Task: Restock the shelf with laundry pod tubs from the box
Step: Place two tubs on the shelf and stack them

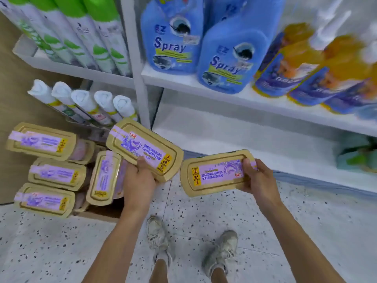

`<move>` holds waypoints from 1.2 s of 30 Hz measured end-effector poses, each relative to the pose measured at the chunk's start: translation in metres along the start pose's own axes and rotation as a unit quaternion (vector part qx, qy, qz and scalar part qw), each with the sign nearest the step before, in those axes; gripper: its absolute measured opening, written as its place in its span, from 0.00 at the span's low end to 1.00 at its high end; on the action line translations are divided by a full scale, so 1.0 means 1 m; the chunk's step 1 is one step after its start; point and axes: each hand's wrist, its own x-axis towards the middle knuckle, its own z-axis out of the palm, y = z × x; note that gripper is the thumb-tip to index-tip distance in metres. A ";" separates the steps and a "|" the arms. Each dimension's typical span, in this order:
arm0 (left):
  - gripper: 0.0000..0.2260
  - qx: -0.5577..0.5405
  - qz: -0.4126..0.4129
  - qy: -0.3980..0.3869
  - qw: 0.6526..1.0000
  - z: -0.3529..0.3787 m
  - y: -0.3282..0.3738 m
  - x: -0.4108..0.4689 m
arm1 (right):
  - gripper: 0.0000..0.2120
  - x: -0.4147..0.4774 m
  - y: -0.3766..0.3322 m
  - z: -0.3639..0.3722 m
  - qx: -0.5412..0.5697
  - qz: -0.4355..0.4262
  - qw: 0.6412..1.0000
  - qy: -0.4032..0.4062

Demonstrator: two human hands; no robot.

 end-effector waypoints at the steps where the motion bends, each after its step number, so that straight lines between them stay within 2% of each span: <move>1: 0.29 0.012 0.000 -0.016 1.000 0.018 -0.004 -0.003 | 0.10 0.005 0.005 -0.020 0.010 0.009 1.000 0.015; 5: 0.16 -0.001 -0.008 -0.055 0.998 0.100 0.010 -0.047 | 0.09 0.020 0.021 -0.098 0.063 0.028 0.995 0.073; 11: 0.15 -0.037 -0.041 -0.059 0.997 0.218 -0.004 -0.089 | 0.11 0.058 0.045 -0.201 0.127 0.059 0.982 0.128; 15: 0.15 -0.087 -0.073 -0.038 0.993 0.285 -0.013 -0.099 | 0.13 0.095 0.052 -0.246 0.140 0.055 0.980 0.133; 17: 0.11 -0.098 -0.081 -0.029 0.991 0.309 -0.017 -0.098 | 0.12 0.115 0.053 -0.261 0.132 0.049 0.981 0.136; 19: 0.08 -0.105 -0.084 -0.020 0.991 0.327 -0.018 -0.097 | 0.11 0.134 0.054 -0.272 0.126 0.051 0.981 0.139; 24: 0.07 -0.111 -0.084 -0.010 0.990 0.359 -0.030 -0.080 | 0.10 0.176 0.063 -0.283 0.116 0.064 0.982 0.136; 32: 0.14 -0.137 -0.118 -0.011 0.983 0.390 -0.052 -0.063 | 0.11 0.217 0.072 -0.276 0.096 0.056 0.985 0.132; 34: 0.15 -0.139 -0.126 -0.039 0.982 0.389 -0.052 -0.063 | 0.12 0.223 0.077 -0.277 0.105 0.059 0.983 0.136; 36: 0.16 -0.117 -0.128 -0.102 0.979 0.380 -0.052 -0.063 | 0.16 0.225 0.082 -0.279 0.118 0.056 0.983 0.132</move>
